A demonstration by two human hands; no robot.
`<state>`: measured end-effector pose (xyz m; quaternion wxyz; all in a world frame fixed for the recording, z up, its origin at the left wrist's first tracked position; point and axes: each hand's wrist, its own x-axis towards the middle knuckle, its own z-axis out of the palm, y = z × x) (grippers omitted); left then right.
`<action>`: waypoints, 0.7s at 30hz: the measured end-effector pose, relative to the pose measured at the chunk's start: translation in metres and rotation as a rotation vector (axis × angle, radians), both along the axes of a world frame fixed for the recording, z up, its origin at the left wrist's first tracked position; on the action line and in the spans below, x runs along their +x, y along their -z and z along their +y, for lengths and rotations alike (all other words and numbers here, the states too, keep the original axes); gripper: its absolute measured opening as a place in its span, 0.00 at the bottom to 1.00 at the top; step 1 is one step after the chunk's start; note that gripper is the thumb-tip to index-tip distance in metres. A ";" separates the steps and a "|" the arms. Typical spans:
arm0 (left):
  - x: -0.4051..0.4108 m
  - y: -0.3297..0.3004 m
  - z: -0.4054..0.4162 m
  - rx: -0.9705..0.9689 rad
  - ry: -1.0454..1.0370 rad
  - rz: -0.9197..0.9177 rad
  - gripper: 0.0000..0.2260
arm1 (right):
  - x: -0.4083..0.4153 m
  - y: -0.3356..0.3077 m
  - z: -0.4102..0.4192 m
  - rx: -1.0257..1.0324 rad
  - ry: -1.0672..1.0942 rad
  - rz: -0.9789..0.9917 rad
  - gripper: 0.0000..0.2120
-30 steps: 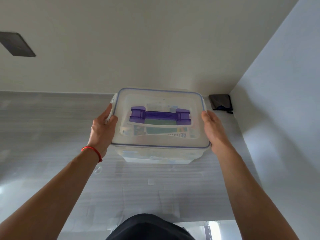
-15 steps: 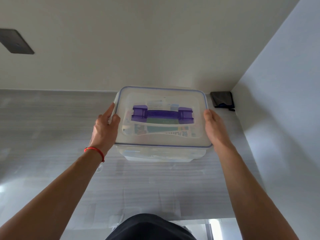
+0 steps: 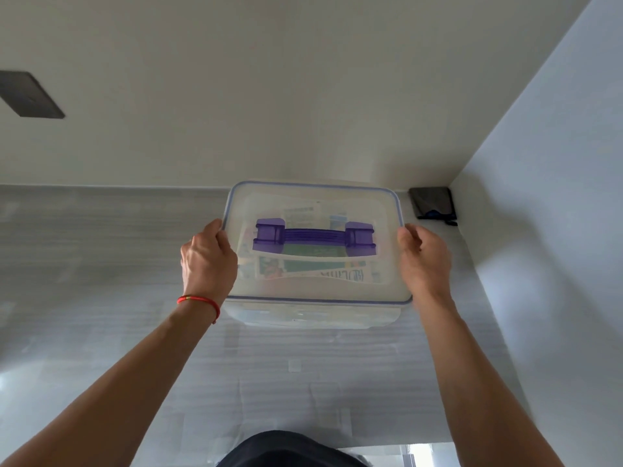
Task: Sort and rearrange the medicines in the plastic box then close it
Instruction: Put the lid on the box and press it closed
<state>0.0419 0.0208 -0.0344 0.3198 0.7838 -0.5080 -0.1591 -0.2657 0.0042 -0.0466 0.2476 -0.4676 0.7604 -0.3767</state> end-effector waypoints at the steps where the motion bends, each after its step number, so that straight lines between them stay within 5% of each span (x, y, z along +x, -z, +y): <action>1: -0.001 0.000 -0.001 0.008 -0.010 -0.003 0.14 | 0.000 0.000 0.000 0.002 0.006 0.012 0.11; 8: -0.002 -0.005 -0.003 0.059 0.006 -0.053 0.21 | 0.001 -0.011 -0.007 0.138 0.016 0.177 0.15; 12: 0.008 -0.014 -0.035 0.139 0.106 -0.159 0.23 | 0.017 -0.021 -0.029 0.032 -0.200 0.398 0.18; 17: -0.019 -0.011 -0.095 -0.028 0.553 -0.348 0.16 | 0.055 -0.030 -0.091 0.056 -0.614 0.646 0.20; 21: -0.028 0.001 -0.113 -0.027 0.518 -0.462 0.13 | 0.056 -0.022 -0.101 0.089 -0.621 0.723 0.24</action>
